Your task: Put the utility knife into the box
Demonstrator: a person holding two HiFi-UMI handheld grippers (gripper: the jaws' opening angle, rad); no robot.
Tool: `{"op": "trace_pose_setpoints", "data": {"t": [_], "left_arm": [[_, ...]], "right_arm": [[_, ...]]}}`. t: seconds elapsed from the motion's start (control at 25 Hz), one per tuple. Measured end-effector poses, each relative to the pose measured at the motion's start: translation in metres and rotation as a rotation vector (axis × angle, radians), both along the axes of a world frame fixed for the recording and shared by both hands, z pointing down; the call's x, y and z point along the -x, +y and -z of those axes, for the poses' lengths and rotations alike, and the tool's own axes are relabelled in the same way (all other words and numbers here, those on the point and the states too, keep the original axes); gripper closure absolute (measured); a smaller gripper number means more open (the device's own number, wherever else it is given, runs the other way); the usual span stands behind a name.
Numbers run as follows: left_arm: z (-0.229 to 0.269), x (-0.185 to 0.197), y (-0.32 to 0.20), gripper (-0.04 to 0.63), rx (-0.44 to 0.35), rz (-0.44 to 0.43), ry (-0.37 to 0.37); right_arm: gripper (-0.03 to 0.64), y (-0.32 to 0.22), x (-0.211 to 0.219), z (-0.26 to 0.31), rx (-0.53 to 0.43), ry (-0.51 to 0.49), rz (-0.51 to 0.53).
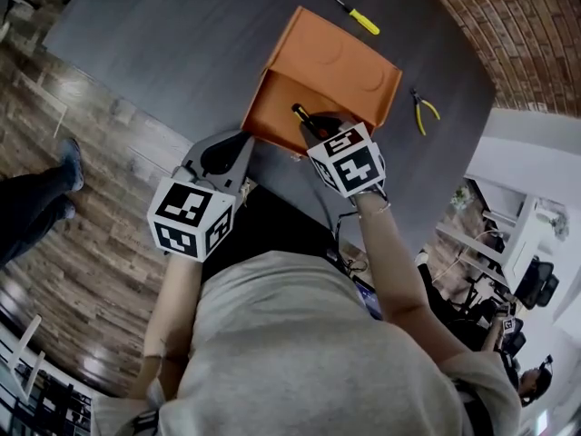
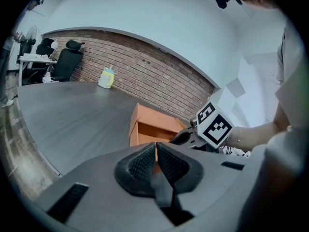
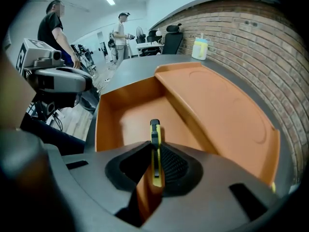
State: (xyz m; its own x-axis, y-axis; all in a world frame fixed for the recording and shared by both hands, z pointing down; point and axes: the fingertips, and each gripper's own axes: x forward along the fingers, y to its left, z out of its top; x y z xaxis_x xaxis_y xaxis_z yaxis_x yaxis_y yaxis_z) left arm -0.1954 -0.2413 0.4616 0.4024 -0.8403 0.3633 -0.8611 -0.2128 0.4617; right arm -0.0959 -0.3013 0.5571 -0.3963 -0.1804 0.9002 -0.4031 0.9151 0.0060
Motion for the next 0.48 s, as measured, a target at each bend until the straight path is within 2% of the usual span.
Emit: {"op": "trace_pose_setpoints", "data": {"t": [0.48], "left_arm": [[0.002,0.0013,-0.0028,0.568,-0.008,-0.006,-0.008]], "right_arm": [[0.541,-0.0008,-0.0006,-0.0055,0.01,0.017,-0.028]]}}
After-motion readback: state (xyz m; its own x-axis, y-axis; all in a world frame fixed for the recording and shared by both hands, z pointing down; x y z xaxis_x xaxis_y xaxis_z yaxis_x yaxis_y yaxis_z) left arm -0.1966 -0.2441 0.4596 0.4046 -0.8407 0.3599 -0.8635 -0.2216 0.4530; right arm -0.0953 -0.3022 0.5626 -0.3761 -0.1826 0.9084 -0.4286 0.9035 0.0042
